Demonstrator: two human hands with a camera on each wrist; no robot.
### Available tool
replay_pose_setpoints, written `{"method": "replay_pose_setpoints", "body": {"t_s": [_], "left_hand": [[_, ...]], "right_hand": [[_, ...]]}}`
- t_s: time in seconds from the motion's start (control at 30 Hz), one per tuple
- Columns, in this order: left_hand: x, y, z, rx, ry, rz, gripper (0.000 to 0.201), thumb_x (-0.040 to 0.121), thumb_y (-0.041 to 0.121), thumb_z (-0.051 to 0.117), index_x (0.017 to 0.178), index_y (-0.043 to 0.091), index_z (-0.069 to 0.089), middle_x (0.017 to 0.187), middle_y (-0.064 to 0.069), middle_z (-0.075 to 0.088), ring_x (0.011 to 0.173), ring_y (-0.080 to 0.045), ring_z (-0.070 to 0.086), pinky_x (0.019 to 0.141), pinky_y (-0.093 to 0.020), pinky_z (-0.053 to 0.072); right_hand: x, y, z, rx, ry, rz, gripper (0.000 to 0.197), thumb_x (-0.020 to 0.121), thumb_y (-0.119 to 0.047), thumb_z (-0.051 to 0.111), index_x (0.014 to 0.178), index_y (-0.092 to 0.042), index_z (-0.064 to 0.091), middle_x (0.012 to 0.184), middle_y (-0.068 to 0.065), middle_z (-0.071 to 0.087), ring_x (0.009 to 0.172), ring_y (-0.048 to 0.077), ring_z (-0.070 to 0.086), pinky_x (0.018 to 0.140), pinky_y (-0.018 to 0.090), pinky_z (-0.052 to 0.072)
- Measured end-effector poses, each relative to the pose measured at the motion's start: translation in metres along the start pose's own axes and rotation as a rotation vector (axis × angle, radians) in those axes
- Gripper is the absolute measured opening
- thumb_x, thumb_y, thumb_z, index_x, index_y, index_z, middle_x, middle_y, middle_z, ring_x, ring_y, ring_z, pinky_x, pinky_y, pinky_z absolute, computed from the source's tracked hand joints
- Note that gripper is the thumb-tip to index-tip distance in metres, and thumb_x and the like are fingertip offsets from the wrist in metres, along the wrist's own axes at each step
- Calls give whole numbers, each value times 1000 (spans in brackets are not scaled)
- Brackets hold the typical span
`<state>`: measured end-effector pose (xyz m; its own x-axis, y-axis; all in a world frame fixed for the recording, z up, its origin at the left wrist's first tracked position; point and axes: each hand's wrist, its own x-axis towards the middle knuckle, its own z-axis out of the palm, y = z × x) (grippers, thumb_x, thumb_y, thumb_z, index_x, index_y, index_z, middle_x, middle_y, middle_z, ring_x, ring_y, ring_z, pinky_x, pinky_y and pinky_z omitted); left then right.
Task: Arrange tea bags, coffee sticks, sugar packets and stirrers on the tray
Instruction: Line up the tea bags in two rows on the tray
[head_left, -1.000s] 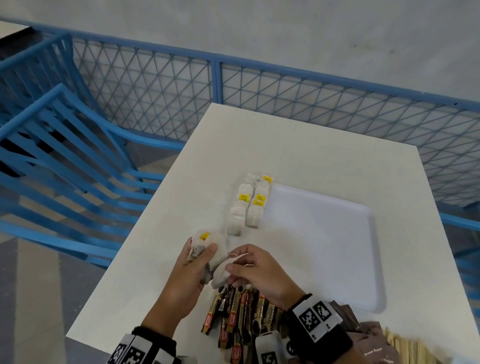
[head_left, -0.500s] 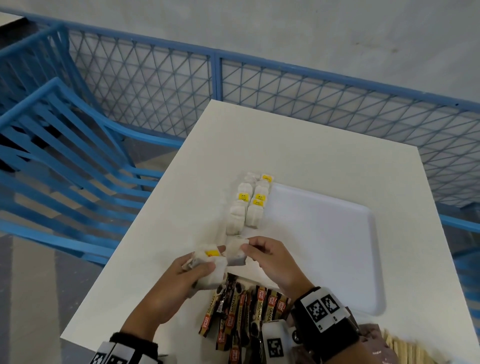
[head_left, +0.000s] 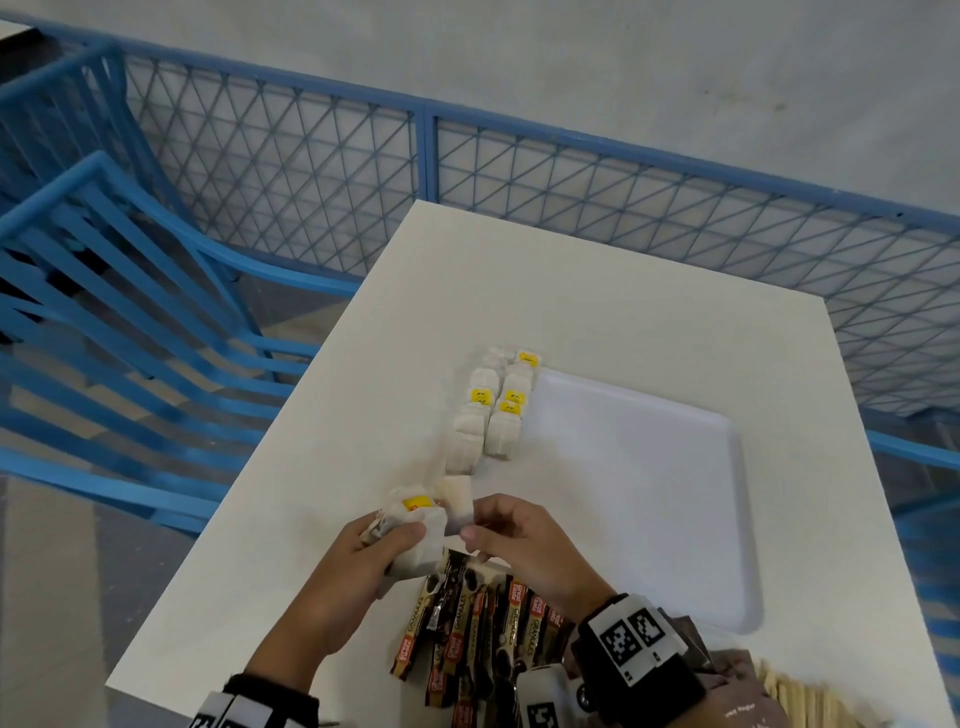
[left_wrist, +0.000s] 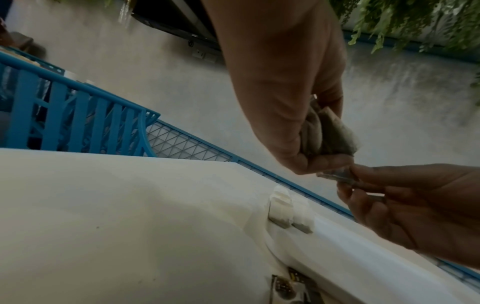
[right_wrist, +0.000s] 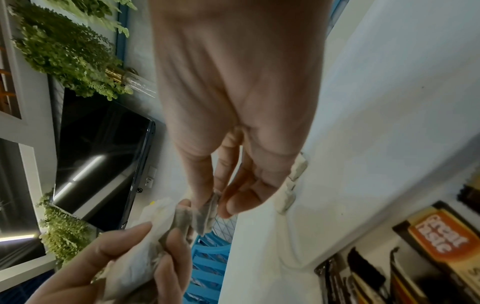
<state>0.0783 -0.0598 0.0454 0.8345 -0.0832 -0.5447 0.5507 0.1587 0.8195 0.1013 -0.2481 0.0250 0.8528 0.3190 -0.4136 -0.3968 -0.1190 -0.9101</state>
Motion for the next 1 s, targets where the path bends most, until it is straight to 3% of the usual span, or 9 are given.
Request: {"method": "replay_pose_setpoints", "body": {"t_s": [0.17, 0.27, 0.4, 0.47, 0.53, 0.67, 0.77, 0.83, 1.0], "left_hand": [[3, -4, -3, 4, 9, -4, 53, 56, 38, 74, 104, 19, 69, 100, -2, 73, 105, -27, 64, 99, -48, 46], [4, -8, -4, 7, 2, -12, 59, 52, 43, 73, 106, 19, 68, 102, -2, 73, 106, -28, 64, 99, -51, 46], [6, -9, -8, -39, -10, -2, 61, 56, 39, 74, 111, 15, 67, 109, -7, 70, 107, -30, 62, 98, -51, 47], [8, -10, -10, -76, -9, -6, 41, 74, 23, 73, 112, 11, 65, 112, -9, 69, 104, -30, 64, 90, -42, 53], [8, -7, -11, -114, -3, -15, 25, 88, 8, 60, 112, 7, 64, 111, -11, 69, 100, -30, 65, 78, -33, 58], [9, -6, -12, -166, 25, -24, 23, 91, 7, 52, 111, 11, 63, 116, -11, 65, 105, -33, 62, 72, -30, 59], [10, -8, -12, -212, 43, -37, 28, 91, 9, 53, 118, 11, 59, 119, -13, 64, 96, -31, 65, 73, -31, 59], [10, -8, -11, -227, 45, -40, 28, 91, 10, 53, 119, 11, 58, 119, -14, 64, 89, -28, 67, 73, -32, 59], [8, -7, -10, -262, 32, -50, 25, 92, 9, 52, 116, 12, 58, 116, -16, 64, 87, -31, 67, 80, -36, 58]], "right_hand": [[4, -2, 2, 133, 86, 19, 15, 88, -5, 58, 81, -9, 45, 99, 5, 65, 87, 16, 65, 79, 29, 55], [4, -4, 3, 208, 17, 51, 24, 90, 2, 48, 76, -12, 34, 102, 9, 65, 83, 20, 67, 67, 30, 51], [5, -5, 1, 63, 34, 44, 19, 88, -8, 58, 73, -13, 46, 76, 1, 57, 64, 13, 52, 58, 22, 42], [6, -5, -3, 37, 59, 33, 9, 88, -13, 60, 80, -16, 61, 72, -8, 61, 65, 8, 50, 58, 20, 41], [10, -3, -9, 28, 109, 22, 17, 91, -8, 54, 88, -19, 67, 77, -13, 67, 68, 4, 54, 60, 17, 44], [28, 6, -23, 24, 294, 7, 18, 88, 2, 57, 88, -14, 64, 91, 7, 65, 76, 16, 61, 71, 21, 52], [44, 13, -28, 39, 410, 19, 17, 83, 4, 62, 87, -11, 54, 84, 8, 60, 72, 23, 64, 73, 29, 55], [52, 15, -29, 28, 454, 28, 23, 82, 1, 64, 87, -15, 49, 84, 8, 60, 71, 22, 62, 70, 30, 53], [65, 18, -26, -76, 513, 28, 30, 81, -3, 65, 97, -16, 45, 88, 0, 64, 74, 8, 56, 63, 16, 41]]}}
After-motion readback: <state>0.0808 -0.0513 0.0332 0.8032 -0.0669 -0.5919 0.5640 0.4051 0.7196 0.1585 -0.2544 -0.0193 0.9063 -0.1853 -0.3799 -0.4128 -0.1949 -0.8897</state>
